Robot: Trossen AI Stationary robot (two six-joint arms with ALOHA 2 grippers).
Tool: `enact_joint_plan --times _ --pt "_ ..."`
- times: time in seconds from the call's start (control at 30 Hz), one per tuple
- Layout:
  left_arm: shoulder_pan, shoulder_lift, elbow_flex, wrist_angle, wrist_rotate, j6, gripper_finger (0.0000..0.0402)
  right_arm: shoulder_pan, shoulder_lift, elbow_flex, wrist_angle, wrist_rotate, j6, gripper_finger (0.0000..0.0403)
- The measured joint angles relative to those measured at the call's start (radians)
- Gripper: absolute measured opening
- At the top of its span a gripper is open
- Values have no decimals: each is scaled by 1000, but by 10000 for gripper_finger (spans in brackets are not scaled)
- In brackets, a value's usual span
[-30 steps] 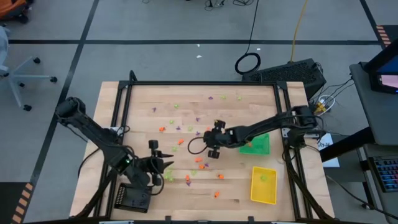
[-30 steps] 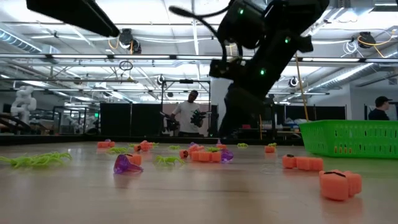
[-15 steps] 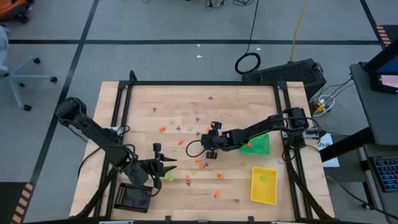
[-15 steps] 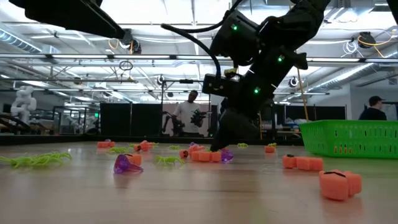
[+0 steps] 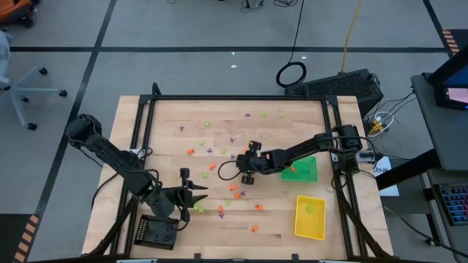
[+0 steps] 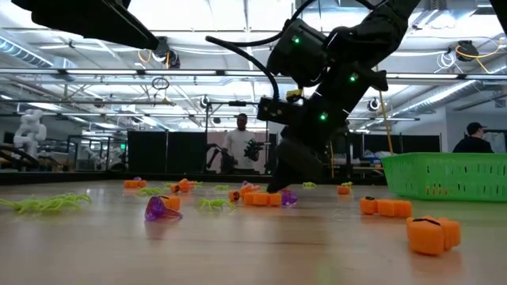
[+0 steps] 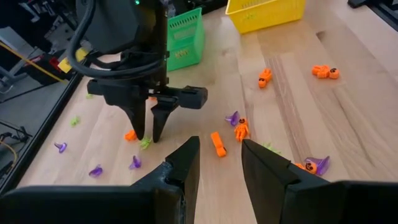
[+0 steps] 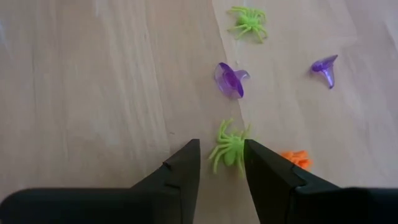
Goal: Sort Halloween decoration
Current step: Put the green spider toy into the yellow bin
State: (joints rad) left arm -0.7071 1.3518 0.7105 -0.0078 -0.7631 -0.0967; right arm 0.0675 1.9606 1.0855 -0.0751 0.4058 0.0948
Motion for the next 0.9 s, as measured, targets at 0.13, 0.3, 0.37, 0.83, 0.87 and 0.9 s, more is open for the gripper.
enact_joint_plan --times 0.13,0.3,0.37,0.83,0.87,0.9 --pt "0 0 0 0 0 0 116 -8 1 0 -5 -37 20 75" --pt "0 0 0 0 0 0 116 -8 3 0 -8 -41 16 12" --pt "0 0 0 0 0 0 116 -8 3 0 -9 -41 16 6" --pt "0 0 0 0 0 0 116 41 -60 -6 -26 -51 -6 0" --pt "0 0 0 0 0 0 116 47 -69 -6 -24 -52 -6 0" --pt "0 0 0 0 0 -1 116 53 -77 -6 -21 -52 -6 0"
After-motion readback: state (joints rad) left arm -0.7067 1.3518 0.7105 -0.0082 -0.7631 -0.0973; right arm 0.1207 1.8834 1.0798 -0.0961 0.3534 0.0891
